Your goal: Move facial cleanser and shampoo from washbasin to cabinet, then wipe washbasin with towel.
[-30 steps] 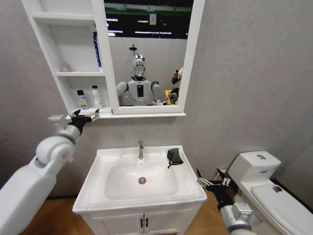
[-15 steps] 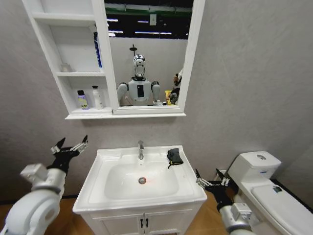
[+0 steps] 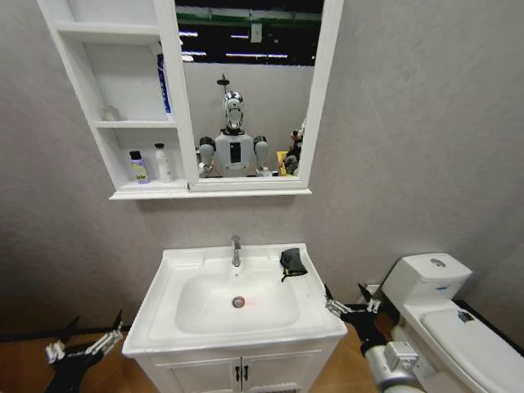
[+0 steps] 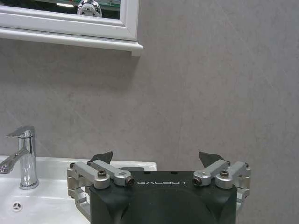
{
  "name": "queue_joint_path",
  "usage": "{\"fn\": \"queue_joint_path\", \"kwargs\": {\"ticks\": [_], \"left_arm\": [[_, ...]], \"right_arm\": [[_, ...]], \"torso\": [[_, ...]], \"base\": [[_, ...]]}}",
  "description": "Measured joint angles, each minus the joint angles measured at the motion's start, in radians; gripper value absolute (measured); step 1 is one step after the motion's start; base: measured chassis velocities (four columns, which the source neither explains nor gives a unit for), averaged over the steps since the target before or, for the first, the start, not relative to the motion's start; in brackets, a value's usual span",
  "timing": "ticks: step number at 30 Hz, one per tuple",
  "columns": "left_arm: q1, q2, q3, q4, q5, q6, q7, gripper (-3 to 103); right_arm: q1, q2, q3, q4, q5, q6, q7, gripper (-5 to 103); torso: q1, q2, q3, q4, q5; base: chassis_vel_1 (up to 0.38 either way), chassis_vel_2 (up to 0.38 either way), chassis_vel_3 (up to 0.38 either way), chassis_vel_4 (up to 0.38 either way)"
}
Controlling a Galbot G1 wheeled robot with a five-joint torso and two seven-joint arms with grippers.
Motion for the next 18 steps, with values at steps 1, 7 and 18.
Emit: {"fn": "queue_joint_path", "kwargs": {"ticks": [1, 7, 18], "left_arm": [[0.000, 0.000, 0.000, 0.000, 0.000, 0.000, 0.000, 100], [-0.045, 0.011, -0.014, 0.002, -0.022, 0.016, -0.005, 100], [-0.077, 0.024, -0.001, 0.003, -0.037, 0.031, -0.005, 100]], "right_arm": [[0.000, 0.000, 0.000, 0.000, 0.000, 0.000, 0.000, 100], [-0.013, 0.006, -0.002, 0.001, -0.020, 0.007, -0.013, 100], [-0.031, 0.021, 0.000, -0.005, -0.033, 0.030, -0.012, 100]], "torso": [[0.000, 0.000, 0.000, 0.0000, 0.0000], [0.000, 0.000, 0.000, -0.0002, -0.0001], [0.000, 0.000, 0.000, 0.0000, -0.0001]], "base": [[0.000, 0.000, 0.000, 0.000], [0.000, 0.000, 0.000, 0.000], [0.000, 0.000, 0.000, 0.000]]}}
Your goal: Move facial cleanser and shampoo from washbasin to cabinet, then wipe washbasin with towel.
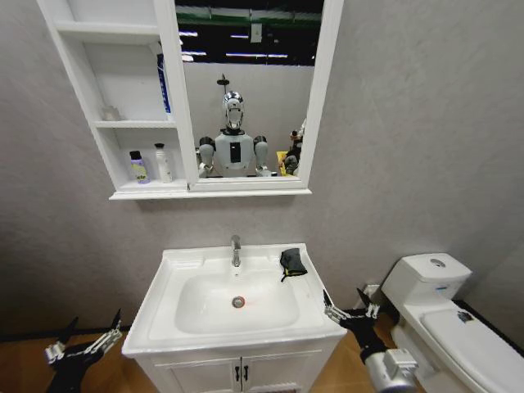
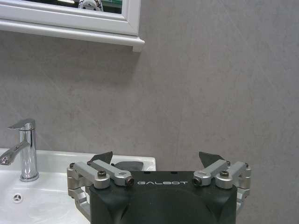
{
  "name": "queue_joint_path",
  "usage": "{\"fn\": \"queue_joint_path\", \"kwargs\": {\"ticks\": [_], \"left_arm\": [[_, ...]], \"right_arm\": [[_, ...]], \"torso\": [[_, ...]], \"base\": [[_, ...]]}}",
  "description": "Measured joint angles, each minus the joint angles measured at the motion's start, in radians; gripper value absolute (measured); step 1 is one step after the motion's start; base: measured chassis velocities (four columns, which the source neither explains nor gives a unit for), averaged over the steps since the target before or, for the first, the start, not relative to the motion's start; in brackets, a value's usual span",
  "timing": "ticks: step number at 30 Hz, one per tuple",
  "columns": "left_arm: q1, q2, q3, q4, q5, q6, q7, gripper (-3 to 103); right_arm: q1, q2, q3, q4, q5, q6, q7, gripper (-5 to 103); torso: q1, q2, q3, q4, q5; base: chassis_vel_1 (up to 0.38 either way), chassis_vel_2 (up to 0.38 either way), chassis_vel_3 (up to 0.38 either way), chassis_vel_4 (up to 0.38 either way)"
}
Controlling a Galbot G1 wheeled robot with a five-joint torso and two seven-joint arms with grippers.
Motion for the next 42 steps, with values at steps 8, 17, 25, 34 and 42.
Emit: {"fn": "queue_joint_path", "kwargs": {"ticks": [8, 17, 25, 34, 42], "left_arm": [[-0.002, 0.002, 0.001, 0.000, -0.001, 0.002, 0.000, 100], [-0.002, 0.002, 0.002, 0.000, -0.002, 0.003, -0.001, 100], [-0.003, 0.003, 0.002, 0.000, -0.002, 0.003, -0.001, 100], [-0.003, 0.003, 0.002, 0.000, -0.002, 0.004, -0.002, 100], [-0.003, 0.003, 0.002, 0.000, -0.002, 0.004, -0.002, 100]], "right_arm": [[0.013, 0.004, 0.002, 0.006, 0.002, -0.029, 0.031, 100], [0.010, 0.008, 0.006, 0.010, -0.001, -0.044, 0.023, 100], [0.007, 0.007, 0.006, 0.009, -0.001, -0.042, 0.020, 100], [0.042, -0.005, 0.001, -0.028, 0.005, -0.054, 0.022, 100], [0.134, -0.051, 0.025, -0.116, 0.103, -0.078, 0.026, 100]], "torso": [[0.000, 0.000, 0.000, 0.0000, 0.0000], [0.000, 0.000, 0.000, 0.0000, 0.0000], [0.000, 0.000, 0.000, 0.0000, 0.0000], [0.000, 0.000, 0.000, -0.0001, 0.0000], [0.000, 0.000, 0.000, -0.0001, 0.0001]], "base": [[0.000, 0.000, 0.000, 0.000], [0.000, 0.000, 0.000, 0.000], [-0.015, 0.015, 0.023, -0.020], [-0.044, 0.044, 0.053, -0.054], [0.000, 0.000, 0.000, 0.000]]}}
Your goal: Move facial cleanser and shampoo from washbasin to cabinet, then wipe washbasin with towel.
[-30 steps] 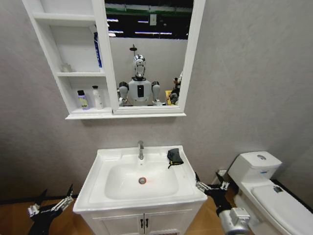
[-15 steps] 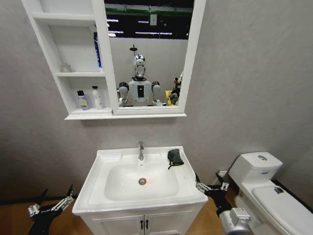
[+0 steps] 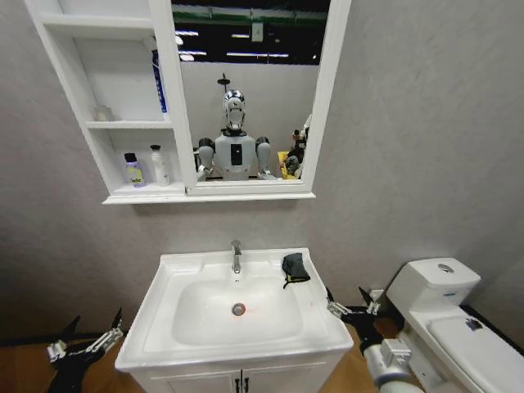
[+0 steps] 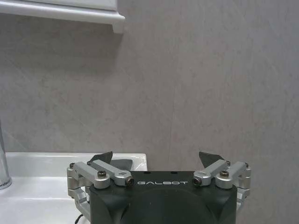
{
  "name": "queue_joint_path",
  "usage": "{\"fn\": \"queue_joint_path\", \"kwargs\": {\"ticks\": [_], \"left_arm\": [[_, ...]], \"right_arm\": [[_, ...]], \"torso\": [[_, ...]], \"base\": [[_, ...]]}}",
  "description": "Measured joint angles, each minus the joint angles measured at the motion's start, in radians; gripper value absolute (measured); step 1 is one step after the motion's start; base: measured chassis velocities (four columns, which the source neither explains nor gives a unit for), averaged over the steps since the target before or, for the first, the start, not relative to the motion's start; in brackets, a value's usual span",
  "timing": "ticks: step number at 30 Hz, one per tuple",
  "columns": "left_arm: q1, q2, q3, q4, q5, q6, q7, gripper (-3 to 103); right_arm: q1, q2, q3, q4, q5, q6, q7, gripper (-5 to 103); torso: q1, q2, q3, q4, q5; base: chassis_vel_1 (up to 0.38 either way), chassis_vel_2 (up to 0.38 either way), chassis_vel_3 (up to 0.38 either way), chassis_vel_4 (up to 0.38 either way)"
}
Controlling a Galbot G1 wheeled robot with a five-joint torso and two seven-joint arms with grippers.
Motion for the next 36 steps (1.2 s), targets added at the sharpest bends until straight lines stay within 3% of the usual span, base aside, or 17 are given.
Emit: {"fn": "queue_joint_path", "kwargs": {"ticks": [6, 10, 13, 17, 23, 29, 36], "left_arm": [[0.000, 0.000, 0.000, 0.000, 0.000, 0.000, 0.000, 100], [0.000, 0.000, 0.000, 0.000, 0.000, 0.000, 0.000, 100], [0.000, 0.000, 0.000, 0.000, 0.000, 0.000, 0.000, 100], [0.000, 0.000, 0.000, 0.000, 0.000, 0.000, 0.000, 100], [0.000, 0.000, 0.000, 0.000, 0.000, 0.000, 0.000, 100], [0.000, 0.000, 0.000, 0.000, 0.000, 0.000, 0.000, 100], [0.000, 0.000, 0.000, 0.000, 0.000, 0.000, 0.000, 100]], "right_arm": [[0.153, -0.064, -0.023, -0.155, 0.053, -0.036, 0.031, 100], [0.316, -0.127, -0.079, -0.310, 0.081, -0.054, 0.014, 100], [0.348, -0.140, -0.093, -0.339, 0.087, -0.056, 0.007, 100], [0.520, -0.213, -0.210, -0.525, 0.148, -0.090, -0.036, 100], [0.633, -0.212, -0.304, -0.668, 0.175, -0.118, -0.041, 100], [0.793, -0.165, -0.413, -0.809, 0.214, -0.163, -0.023, 100], [0.872, -0.138, -0.454, -0.911, 0.216, -0.211, 0.002, 100]], "torso": [[0.000, 0.000, 0.000, 0.0002, 0.0002], [0.000, 0.000, 0.000, 0.0002, 0.0002], [0.000, 0.000, 0.000, 0.0002, 0.0001], [0.000, 0.000, 0.000, -0.0001, -0.0002], [0.000, 0.000, 0.000, -0.0001, 0.0000], [0.000, 0.000, 0.000, 0.0003, -0.0003], [0.000, 0.000, 0.000, -0.0001, -0.0001]], "base": [[0.000, 0.000, 0.000, 0.000], [0.000, 0.000, 0.000, 0.000], [0.000, 0.000, 0.000, 0.000], [0.000, 0.000, 0.000, 0.000], [0.000, 0.000, 0.000, 0.000], [0.000, 0.000, 0.000, 0.000], [0.000, 0.000, 0.000, 0.000]]}}
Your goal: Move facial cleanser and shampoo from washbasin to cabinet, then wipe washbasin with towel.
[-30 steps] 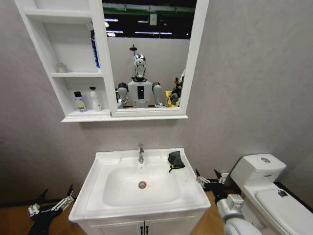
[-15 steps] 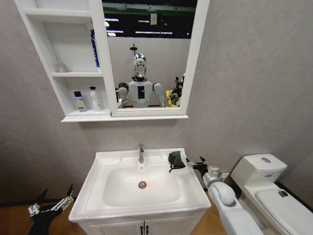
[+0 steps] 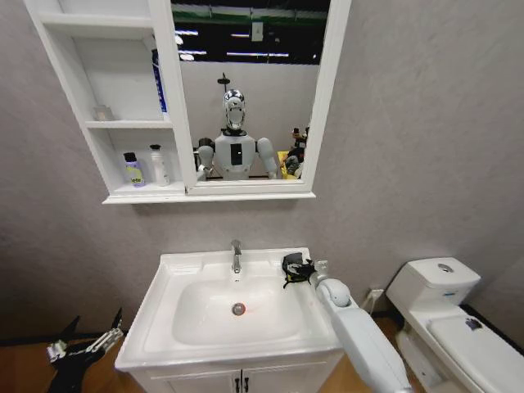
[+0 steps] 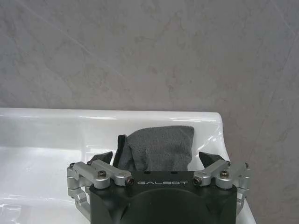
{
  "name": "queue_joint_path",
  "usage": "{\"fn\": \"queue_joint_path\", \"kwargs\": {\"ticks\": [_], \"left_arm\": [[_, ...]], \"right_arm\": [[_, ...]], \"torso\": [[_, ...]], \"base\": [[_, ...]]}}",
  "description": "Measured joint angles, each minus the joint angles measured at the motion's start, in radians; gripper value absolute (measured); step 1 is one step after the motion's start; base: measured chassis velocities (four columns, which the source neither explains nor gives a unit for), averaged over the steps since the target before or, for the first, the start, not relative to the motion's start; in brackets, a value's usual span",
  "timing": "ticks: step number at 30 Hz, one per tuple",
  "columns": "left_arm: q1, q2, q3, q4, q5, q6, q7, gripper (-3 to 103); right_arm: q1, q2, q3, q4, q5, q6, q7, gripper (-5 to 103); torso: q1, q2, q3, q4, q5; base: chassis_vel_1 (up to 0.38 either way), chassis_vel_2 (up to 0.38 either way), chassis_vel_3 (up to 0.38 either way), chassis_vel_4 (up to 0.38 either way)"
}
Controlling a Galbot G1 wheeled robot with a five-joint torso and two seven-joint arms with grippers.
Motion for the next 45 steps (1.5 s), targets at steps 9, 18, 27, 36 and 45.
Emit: {"fn": "queue_joint_path", "kwargs": {"ticks": [9, 18, 27, 36, 45], "left_arm": [[0.000, 0.000, 0.000, 0.000, 0.000, 0.000, 0.000, 100], [0.000, 0.000, 0.000, 0.000, 0.000, 0.000, 0.000, 100], [0.000, 0.000, 0.000, 0.000, 0.000, 0.000, 0.000, 100], [0.000, 0.000, 0.000, 0.000, 0.000, 0.000, 0.000, 100], [0.000, 0.000, 0.000, 0.000, 0.000, 0.000, 0.000, 100]], "right_arm": [[0.050, 0.008, -0.024, -0.085, 0.003, -0.012, -0.015, 100], [0.065, 0.025, -0.034, -0.154, -0.040, 0.025, -0.043, 75], [0.070, 0.026, -0.033, -0.172, -0.055, 0.046, -0.051, 48], [0.029, 0.018, -0.041, -0.045, 0.037, 0.017, 0.010, 15], [-0.167, 0.042, -0.098, 0.271, 0.142, -0.123, 0.257, 5]], "torso": [[0.000, 0.000, 0.000, 0.0001, 0.0001], [0.000, 0.000, 0.000, 0.0003, 0.0001], [0.000, 0.000, 0.000, 0.0002, 0.0001], [0.000, 0.000, 0.000, 0.0002, 0.0000], [0.000, 0.000, 0.000, 0.0001, 0.0001]], "base": [[0.000, 0.000, 0.000, 0.000], [0.000, 0.000, 0.000, 0.000], [0.000, 0.000, 0.000, 0.000], [0.000, 0.000, 0.000, 0.000], [0.000, 0.000, 0.000, 0.000]]}}
